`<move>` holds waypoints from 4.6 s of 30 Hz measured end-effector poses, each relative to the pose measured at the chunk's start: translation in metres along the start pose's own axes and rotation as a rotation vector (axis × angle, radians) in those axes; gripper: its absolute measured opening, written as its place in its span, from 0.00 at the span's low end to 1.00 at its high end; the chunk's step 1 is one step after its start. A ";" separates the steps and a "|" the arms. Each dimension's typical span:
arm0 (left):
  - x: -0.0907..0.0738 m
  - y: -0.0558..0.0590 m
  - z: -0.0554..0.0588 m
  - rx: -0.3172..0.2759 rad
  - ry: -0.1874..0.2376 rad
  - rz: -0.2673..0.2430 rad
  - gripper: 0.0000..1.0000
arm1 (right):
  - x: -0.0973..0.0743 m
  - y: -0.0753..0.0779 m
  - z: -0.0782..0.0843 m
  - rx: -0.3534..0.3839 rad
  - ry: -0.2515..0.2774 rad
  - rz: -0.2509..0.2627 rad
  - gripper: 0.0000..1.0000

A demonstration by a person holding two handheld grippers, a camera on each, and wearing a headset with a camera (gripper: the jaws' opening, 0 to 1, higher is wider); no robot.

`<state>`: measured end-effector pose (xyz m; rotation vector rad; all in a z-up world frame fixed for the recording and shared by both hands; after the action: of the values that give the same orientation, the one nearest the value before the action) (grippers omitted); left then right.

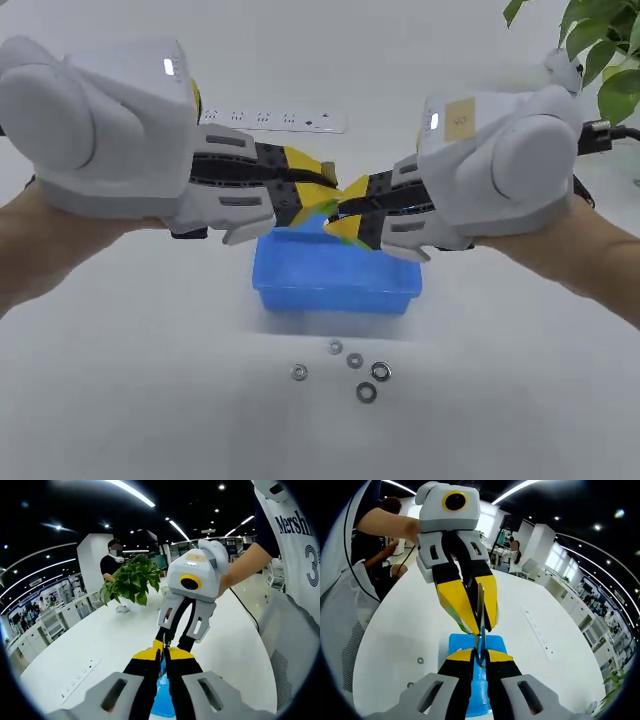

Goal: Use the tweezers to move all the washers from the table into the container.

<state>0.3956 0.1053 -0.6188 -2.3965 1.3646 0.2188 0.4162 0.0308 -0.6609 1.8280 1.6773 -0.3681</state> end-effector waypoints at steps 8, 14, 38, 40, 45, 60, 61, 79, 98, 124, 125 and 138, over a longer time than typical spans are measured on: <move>0.004 0.000 0.005 0.008 -0.007 0.020 0.08 | 0.004 0.001 0.008 0.021 -0.002 -0.012 0.10; 0.005 -0.002 0.007 0.004 -0.003 0.030 0.07 | 0.007 0.002 0.015 0.039 0.001 -0.016 0.10; 0.032 -0.006 0.052 -0.058 -0.101 0.066 0.07 | 0.040 0.001 0.058 0.156 -0.017 -0.060 0.10; 0.034 -0.006 0.053 -0.061 -0.106 0.068 0.07 | 0.041 0.001 0.060 0.160 -0.022 -0.060 0.10; 0.035 -0.005 0.057 -0.079 -0.105 0.074 0.07 | 0.043 0.000 0.063 0.170 -0.023 -0.068 0.10; 0.037 -0.004 0.061 -0.093 -0.122 0.082 0.07 | 0.047 -0.001 0.068 0.192 -0.035 -0.066 0.10; 0.038 -0.003 0.060 -0.089 -0.119 0.084 0.07 | 0.048 0.000 0.069 0.191 -0.035 -0.064 0.11; 0.022 0.000 0.041 -0.065 -0.094 0.093 0.06 | 0.034 -0.001 0.049 0.130 -0.018 -0.081 0.11; -0.021 0.036 -0.004 -0.058 -0.022 0.124 0.06 | -0.006 -0.042 0.005 0.012 0.053 -0.096 0.11; -0.059 0.095 0.023 -0.150 -0.057 0.131 0.07 | 0.014 -0.114 0.003 0.020 0.028 -0.206 0.11; -0.059 0.096 0.025 -0.154 -0.061 0.134 0.07 | 0.016 -0.115 0.004 0.022 0.025 -0.209 0.11; -0.053 0.108 0.048 -0.193 -0.099 0.155 0.07 | 0.033 -0.130 0.021 0.074 0.000 -0.244 0.11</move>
<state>0.2785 0.1165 -0.6722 -2.3954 1.5462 0.5260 0.3001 0.0434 -0.7295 1.6764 1.9159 -0.5386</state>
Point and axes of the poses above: the centre of the closed fingertips' face, and the gripper's own axes: x roughly forward along the fingers, y roughly to its right, z roughly out of its underside, the point moved 6 cm from there along -x, roughly backward along the fingers, and after that the axes turned 5 degrees about -z, right-handed, at the moved point
